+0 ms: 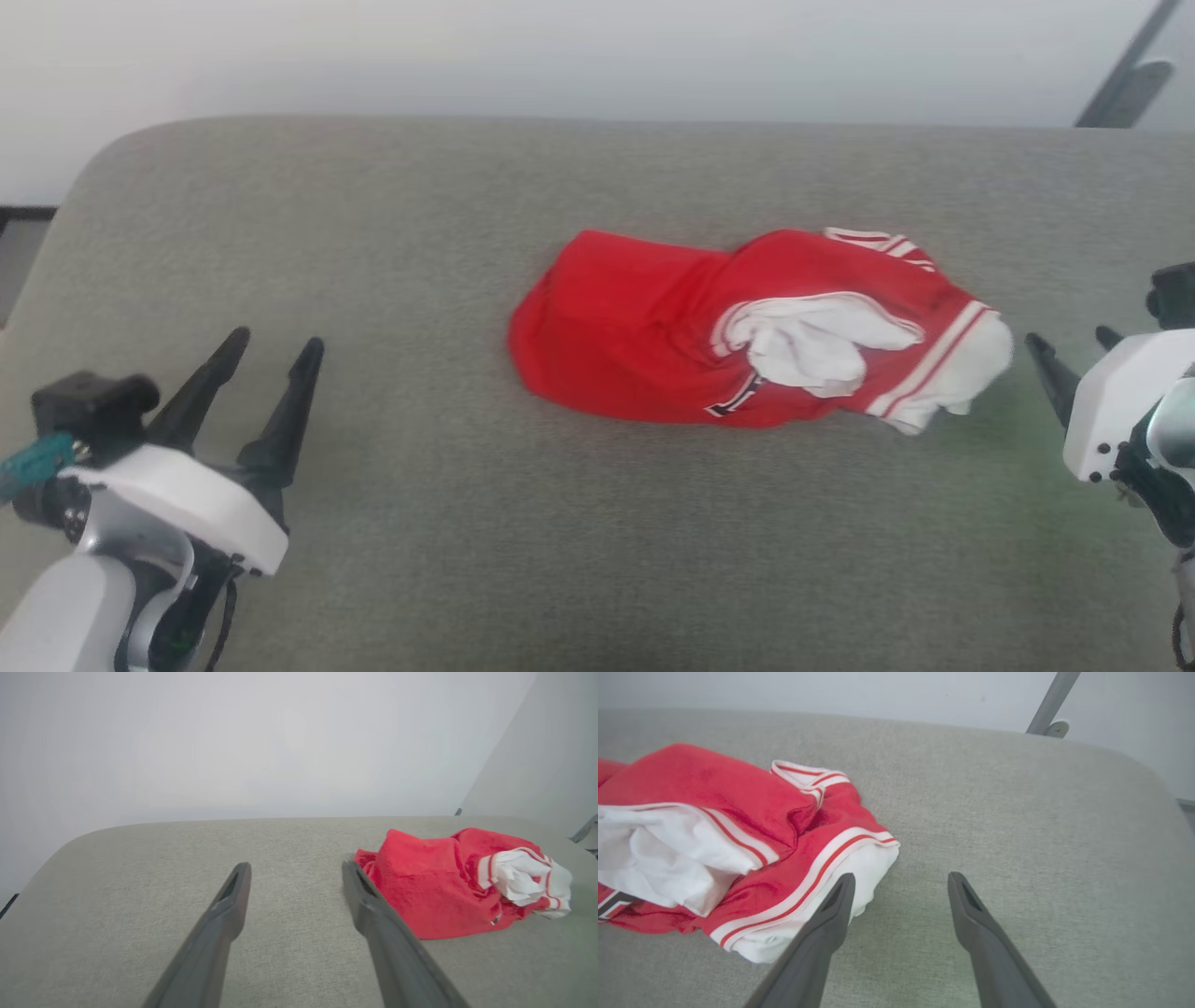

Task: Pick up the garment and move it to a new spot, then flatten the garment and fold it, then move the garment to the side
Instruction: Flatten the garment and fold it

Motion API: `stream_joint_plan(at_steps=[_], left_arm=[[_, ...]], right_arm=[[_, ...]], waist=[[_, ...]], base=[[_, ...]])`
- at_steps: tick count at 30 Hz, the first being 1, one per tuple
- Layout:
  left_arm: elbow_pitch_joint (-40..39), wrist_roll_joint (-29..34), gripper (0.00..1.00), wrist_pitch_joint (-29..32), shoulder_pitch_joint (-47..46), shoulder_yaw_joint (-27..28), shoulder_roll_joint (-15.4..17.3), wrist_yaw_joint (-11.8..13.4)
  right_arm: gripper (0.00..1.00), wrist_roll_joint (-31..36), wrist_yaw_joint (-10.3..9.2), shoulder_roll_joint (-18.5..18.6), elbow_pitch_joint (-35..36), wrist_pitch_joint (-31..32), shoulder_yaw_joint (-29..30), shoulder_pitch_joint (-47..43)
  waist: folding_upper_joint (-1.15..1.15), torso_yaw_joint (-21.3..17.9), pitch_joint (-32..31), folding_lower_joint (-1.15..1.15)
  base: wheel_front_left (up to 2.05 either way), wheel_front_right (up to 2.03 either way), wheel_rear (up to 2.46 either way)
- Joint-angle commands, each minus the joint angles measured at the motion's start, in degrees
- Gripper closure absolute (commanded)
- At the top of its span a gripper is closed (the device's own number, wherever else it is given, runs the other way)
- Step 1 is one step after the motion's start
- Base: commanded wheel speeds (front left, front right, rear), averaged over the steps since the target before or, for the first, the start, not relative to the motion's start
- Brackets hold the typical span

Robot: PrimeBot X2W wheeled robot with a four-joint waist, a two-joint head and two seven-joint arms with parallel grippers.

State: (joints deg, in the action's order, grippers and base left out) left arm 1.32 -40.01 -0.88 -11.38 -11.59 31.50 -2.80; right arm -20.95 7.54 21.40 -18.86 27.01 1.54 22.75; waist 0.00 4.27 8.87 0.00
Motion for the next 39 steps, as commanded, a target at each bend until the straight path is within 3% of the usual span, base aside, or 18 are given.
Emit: stream_joint_plan(at_steps=[1, 10, 17, 26, 33, 39], left_arm=[[-1.1, -0.7, 0.0, 1.5, -1.1, -0.3, 0.5, 0.3], [-6.9, -1.6, 0.0, 11.5, -6.5, -2.9, 3.1, -0.2], [-8.8, -2.9, 0.0, 18.4, -12.2, -5.8, 3.7, -1.2], [-4.1, -4.8, 0.0, 27.4, -19.4, -11.6, 2.5, -2.8], [3.3, -5.8, 0.0, 38.2, -22.5, -15.8, 1.8, -1.0], [10.1, -3.6, 0.0, 42.7, -24.7, -19.0, 1.2, -0.4]], right_arm=[[0.0, 0.9, -0.1, -0.6, 0.9, -2.0, 0.2, -0.6], [0.0, 4.4, -0.09, -5.4, 4.5, -19.4, 2.1, -1.7], [0.0, 6.5, -0.08, -9.6, 3.1, -29.6, 2.2, -0.8], [0.0, 7.1, -0.09, -11.8, -1.4, -33.3, 1.8, 0.8], [0.0, 6.6, -0.09, -12.3, -3.2, -33.7, 1.5, 1.2], [0.0, 6.1, -0.09, -12.6, -4.3, -34.1, 1.3, 2.1]], waist=[[0.0, -1.7, -0.7, 0.0], [0.0, -7.5, -0.6, 0.0], [0.0, -12.6, 0.4, 0.0], [0.0, -17.6, 2.0, 0.0], [0.0, -19.5, 3.6, 0.0], [0.0, -20.1, 5.1, 0.0]], base=[[0.0, 0.0, 0.0], [0.0, 0.0, 0.0], [0.0, 0.0, 0.0], [0.0, 0.0, 0.0], [0.0, 0.0, 0.0], [0.0, 0.0, 0.0]])
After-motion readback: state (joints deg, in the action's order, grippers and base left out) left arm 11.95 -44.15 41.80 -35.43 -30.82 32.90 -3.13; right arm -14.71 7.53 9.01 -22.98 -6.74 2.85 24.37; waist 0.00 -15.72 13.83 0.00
